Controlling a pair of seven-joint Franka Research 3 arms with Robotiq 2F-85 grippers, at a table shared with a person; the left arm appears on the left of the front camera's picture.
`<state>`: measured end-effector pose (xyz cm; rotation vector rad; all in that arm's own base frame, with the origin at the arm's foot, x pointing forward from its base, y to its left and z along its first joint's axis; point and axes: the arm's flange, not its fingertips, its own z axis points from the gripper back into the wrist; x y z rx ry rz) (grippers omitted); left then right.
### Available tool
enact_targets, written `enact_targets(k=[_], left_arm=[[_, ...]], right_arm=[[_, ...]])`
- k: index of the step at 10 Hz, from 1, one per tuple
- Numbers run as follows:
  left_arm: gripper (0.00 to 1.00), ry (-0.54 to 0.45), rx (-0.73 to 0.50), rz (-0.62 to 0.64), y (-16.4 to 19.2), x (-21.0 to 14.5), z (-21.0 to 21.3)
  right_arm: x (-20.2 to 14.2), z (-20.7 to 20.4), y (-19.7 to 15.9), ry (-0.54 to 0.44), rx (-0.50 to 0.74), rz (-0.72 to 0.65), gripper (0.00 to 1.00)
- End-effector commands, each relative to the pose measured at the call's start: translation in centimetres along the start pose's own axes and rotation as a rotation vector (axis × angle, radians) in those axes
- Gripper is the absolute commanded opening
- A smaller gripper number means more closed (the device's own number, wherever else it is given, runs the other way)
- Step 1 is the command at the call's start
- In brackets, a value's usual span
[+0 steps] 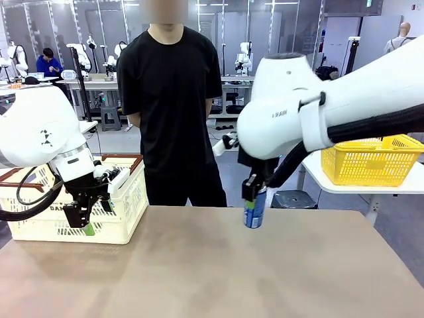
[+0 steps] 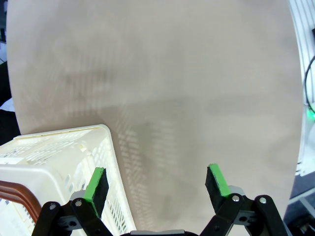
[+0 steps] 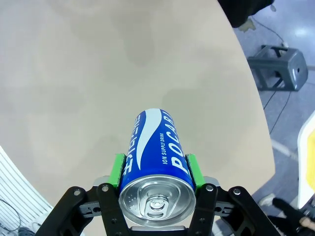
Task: Place the drinks into the Shopping basket.
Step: Pick up one drink and place it into the Shopping basket.
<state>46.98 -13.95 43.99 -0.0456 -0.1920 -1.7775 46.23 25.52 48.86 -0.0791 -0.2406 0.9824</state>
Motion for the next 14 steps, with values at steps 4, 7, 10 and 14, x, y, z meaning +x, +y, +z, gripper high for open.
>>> enact_targets(k=[4,7,10,14], left_arm=[[1.00,0.012,-0.011,-0.002,-0.2,-0.1,0.1],[1.00,0.012,-0.011,-0.002,-0.2,-0.1,0.1],[1.00,0.012,-0.011,-0.002,-0.2,-0.1,0.1],[1.00,0.012,-0.011,-0.002,-0.2,-0.1,0.1]], right_arm=[[6.9,-6.1,4.1,-0.006,0.043,0.164,0.18],[9.6,-9.9,5.2,0.007,0.096,0.242,0.18],[10.4,-12.8,5.8,0.029,0.105,0.264,0.18],[10.2,-13.8,6.2,0.074,0.108,0.272,0.77]])
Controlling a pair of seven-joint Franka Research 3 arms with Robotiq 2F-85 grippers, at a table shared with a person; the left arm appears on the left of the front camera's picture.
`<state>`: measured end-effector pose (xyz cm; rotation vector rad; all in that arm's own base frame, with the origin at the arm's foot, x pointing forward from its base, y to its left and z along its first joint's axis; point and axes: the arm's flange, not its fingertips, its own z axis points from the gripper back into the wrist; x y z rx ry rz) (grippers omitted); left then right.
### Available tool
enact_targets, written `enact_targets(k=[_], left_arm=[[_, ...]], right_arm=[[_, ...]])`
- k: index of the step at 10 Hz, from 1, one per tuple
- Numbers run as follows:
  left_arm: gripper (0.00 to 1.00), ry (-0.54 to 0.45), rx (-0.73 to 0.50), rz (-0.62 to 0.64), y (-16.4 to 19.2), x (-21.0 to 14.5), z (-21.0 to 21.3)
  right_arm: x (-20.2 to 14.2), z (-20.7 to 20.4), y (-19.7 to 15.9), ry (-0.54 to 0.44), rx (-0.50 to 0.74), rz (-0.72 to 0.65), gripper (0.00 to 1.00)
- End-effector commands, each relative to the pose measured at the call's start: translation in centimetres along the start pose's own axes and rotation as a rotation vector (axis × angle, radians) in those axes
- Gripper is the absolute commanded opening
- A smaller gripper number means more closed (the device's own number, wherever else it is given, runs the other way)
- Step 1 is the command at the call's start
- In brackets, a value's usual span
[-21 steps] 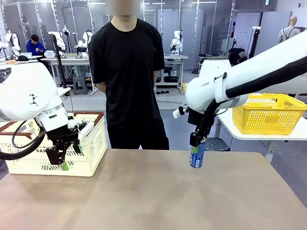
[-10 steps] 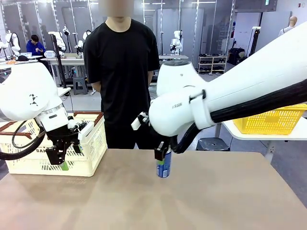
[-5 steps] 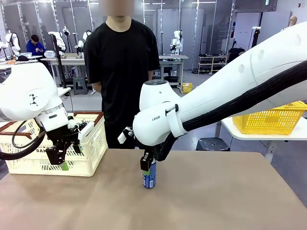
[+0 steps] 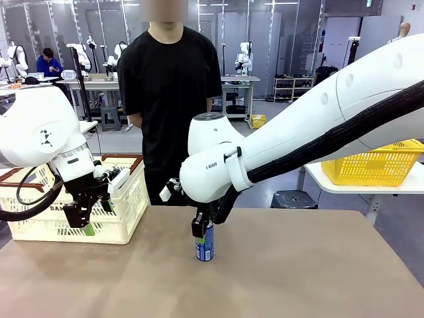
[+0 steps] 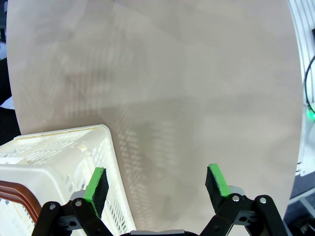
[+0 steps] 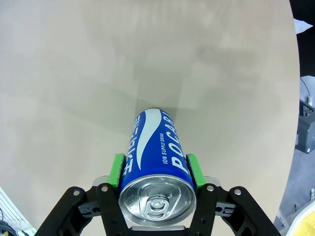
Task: Place the drinks into the Shopping basket.
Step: Pick up one drink and place it into the Shopping basket.
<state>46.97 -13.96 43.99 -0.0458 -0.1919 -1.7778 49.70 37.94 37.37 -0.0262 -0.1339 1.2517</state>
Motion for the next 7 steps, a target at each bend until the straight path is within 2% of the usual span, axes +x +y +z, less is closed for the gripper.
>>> enact_targets(k=[1,2,3,4,7], left_arm=[[1.00,0.012,-0.010,-0.002,-0.2,-0.1,0.1],[1.00,0.012,-0.010,-0.002,-0.2,-0.1,0.1],[1.00,0.012,-0.010,-0.002,-0.2,-0.1,0.1],[1.00,0.012,-0.010,-0.002,-0.2,-0.1,0.1],[1.00,0.012,-0.010,-0.002,-0.2,-0.1,0.1]], right_arm=[[-0.1,-1.1,0.1,0.033,-0.014,0.017,0.77],[-0.2,-0.7,0.1,0.037,-0.027,0.032,0.97],[-0.3,-0.1,0.3,0.038,-0.041,0.050,0.80],[-0.4,0.4,0.3,0.041,-0.060,0.064,1.00],[-0.6,2.5,0.8,0.036,-0.074,0.077,1.00]])
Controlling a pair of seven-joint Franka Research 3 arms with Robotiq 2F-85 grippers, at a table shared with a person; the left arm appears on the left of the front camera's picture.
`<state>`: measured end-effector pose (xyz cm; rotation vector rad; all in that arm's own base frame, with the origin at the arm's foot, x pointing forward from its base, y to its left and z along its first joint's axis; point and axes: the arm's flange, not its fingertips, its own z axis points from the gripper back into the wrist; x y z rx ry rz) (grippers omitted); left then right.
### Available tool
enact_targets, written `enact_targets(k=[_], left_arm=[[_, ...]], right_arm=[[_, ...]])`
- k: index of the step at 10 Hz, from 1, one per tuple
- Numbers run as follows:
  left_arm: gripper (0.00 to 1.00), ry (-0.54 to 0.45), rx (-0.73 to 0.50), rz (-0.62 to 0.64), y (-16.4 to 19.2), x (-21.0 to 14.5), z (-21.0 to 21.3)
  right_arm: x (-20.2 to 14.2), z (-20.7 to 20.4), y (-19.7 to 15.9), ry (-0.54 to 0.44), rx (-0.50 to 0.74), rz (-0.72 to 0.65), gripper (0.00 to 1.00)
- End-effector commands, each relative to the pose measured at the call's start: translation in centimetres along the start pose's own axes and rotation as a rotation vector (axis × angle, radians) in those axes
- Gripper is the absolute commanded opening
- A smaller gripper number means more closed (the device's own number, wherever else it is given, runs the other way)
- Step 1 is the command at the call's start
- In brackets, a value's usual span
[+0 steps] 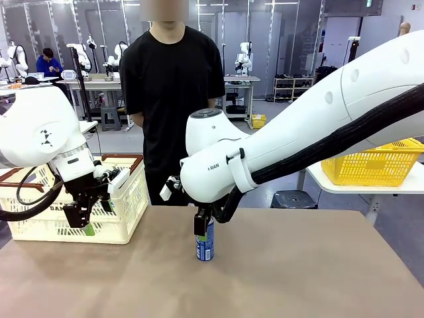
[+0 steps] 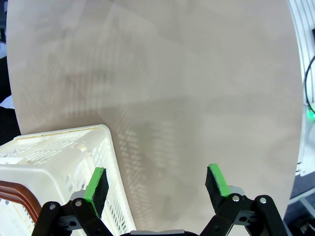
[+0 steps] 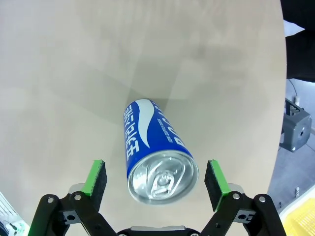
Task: Place the drinks into the Shopping basket.
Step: Pick up one drink and place it into the Shopping basket.
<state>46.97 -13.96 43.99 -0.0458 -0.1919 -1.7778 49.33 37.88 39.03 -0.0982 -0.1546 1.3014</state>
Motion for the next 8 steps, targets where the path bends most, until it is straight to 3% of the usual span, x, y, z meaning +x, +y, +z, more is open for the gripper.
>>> enact_targets(k=[1,4,8], left_arm=[[1.00,0.012,-0.010,-0.002,-0.2,-0.1,0.1],[1.00,0.012,-0.010,-0.002,-0.2,-0.1,0.1],[1.00,0.012,-0.010,-0.002,-0.2,-0.1,0.1]], right_arm=[[-0.9,2.0,1.2,0.008,-0.008,0.040,1.00],[-4.4,7.5,1.8,-0.027,-0.021,0.055,1.00],[-16.8,14.1,1.1,-0.144,0.003,-0.002,1.00]])
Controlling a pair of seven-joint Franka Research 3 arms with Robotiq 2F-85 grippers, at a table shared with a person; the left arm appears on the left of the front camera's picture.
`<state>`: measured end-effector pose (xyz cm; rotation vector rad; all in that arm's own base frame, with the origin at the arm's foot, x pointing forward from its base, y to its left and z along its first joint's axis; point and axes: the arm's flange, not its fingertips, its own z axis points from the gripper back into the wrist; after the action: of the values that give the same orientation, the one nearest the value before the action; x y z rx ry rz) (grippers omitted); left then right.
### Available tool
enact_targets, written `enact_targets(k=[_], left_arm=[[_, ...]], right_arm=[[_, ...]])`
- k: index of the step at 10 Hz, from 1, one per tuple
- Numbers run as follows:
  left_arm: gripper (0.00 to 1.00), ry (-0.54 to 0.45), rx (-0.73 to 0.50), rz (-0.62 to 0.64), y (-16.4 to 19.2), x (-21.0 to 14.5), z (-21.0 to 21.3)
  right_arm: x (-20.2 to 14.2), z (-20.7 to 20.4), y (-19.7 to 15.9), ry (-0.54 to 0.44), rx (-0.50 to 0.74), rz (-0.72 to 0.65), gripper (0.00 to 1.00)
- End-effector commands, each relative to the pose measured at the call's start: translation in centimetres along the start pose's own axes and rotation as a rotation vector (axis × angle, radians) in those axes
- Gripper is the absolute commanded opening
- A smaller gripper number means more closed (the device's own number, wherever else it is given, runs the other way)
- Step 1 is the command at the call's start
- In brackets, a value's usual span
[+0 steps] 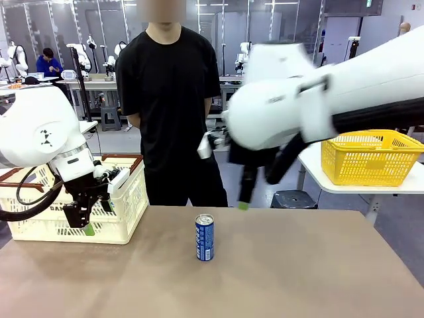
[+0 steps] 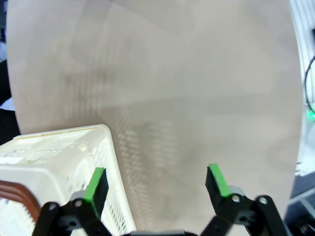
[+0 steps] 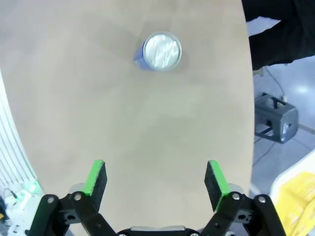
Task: Place the drinks into the Shopping basket.
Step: Pick up one drink and place it into the Shopping basket.
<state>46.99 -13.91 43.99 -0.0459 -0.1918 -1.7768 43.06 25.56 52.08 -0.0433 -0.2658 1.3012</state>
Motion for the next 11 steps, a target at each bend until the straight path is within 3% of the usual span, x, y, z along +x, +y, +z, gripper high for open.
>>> enact_targets(k=[1,3,5,8,10,11], left_arm=[[1.00,0.012,-0.010,-0.003,-0.2,0.0,0.1],[1.00,0.012,-0.010,-0.003,-0.2,0.0,0.1],[1.00,0.012,-0.010,-0.003,-0.2,0.0,0.1],[1.00,0.012,-0.010,-0.003,-0.2,0.0,0.1],[1.00,0.000,0.000,0.000,0.0,0.0,0.0],[1.00,-0.043,0.013,-0.044,-0.1,2.1,0.3]], right_arm=[[-7.4,1.5,-0.1,-0.039,0.036,-0.031,1.00],[-13.1,2.3,-1.2,-0.053,0.034,-0.107,1.00],[-16.1,2.2,-1.8,-0.056,0.049,-0.161,1.00],[-17.5,0.8,-2.6,-0.046,0.073,-0.205,1.00],[-17.3,2.0,-2.4,-0.049,0.050,-0.191,1.00],[-17.3,2.0,-2.4,-0.049,0.050,-0.191,1.00]])
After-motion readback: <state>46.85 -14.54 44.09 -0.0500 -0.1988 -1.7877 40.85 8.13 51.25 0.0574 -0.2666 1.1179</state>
